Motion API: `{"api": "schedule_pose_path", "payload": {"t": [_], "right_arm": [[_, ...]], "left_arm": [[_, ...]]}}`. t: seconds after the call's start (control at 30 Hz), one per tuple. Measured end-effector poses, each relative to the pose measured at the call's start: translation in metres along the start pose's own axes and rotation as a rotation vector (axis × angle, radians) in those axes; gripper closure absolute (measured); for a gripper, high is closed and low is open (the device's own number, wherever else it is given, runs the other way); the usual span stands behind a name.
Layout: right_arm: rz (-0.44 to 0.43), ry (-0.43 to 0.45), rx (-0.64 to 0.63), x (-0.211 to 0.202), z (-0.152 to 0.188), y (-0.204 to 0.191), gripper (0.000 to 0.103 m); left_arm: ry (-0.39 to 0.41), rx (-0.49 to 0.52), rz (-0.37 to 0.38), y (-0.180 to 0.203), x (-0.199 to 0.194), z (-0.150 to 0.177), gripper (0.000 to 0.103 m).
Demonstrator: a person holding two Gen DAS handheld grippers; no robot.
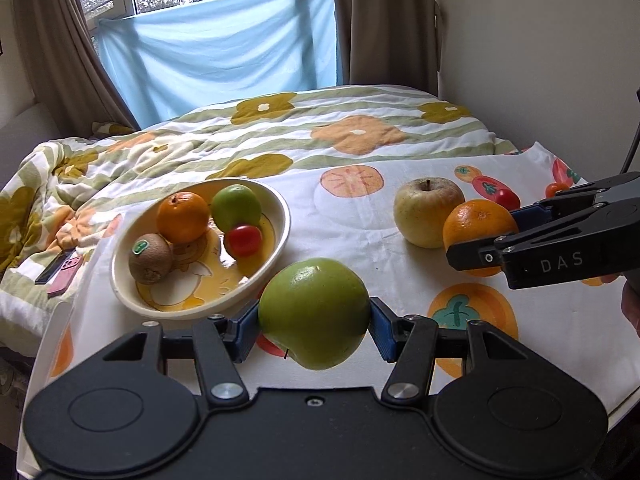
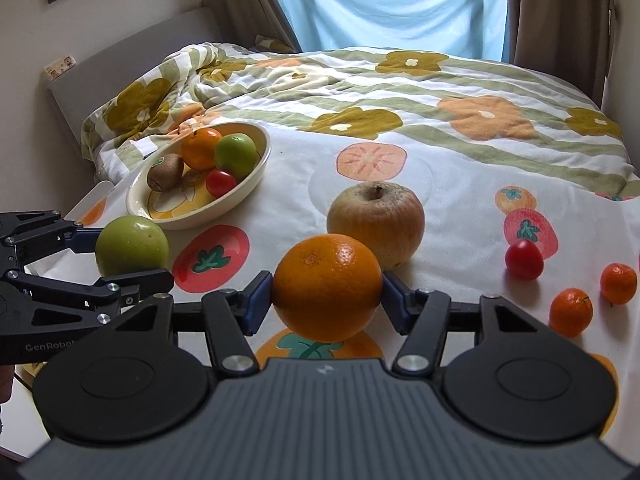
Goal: Organize fruits
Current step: 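Carry the green apple and large orange over the duck bowl with both tools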
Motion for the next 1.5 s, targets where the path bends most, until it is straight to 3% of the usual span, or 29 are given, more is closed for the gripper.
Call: {"api": "schedule_pose_path", "payload": {"t": [0.33, 0.67, 1.1, 1.5], "right_arm": [[-0.004, 0.02, 0.0, 0.006, -0.034, -0.045, 0.03], [0.008, 0.043, 0.048, 0.035, -0.07, -0.082, 0.03], [0.092, 0.033, 0.131, 0.07, -0.079, -0.085, 0.03], [0.145, 0.025, 0.17, 0.085, -0.083, -0.081, 0.03]], "left_arm": [[0.044, 0.008, -0.031, -0.061, -0.007, -0.025, 0.042], [0.022, 0.088, 0.023, -0.102, 0.026, -0.043, 0.042], [-0.025, 0.212, 0.146, -0.102, 0.086, -0.045, 0.042], [-0.092, 0.323, 0.195, -0.096, 0.1, -0.03, 0.04]]}}
Point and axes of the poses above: each gripper's, at about its wrist camera, not at the fingertips, and x roughly the way its jaws point, y to its right, z to its underside, the point moved 6 cm from there along x, roughly the way its jaws point, and after that the axes turned 7 degrees about -x, right-handed, at the moved point
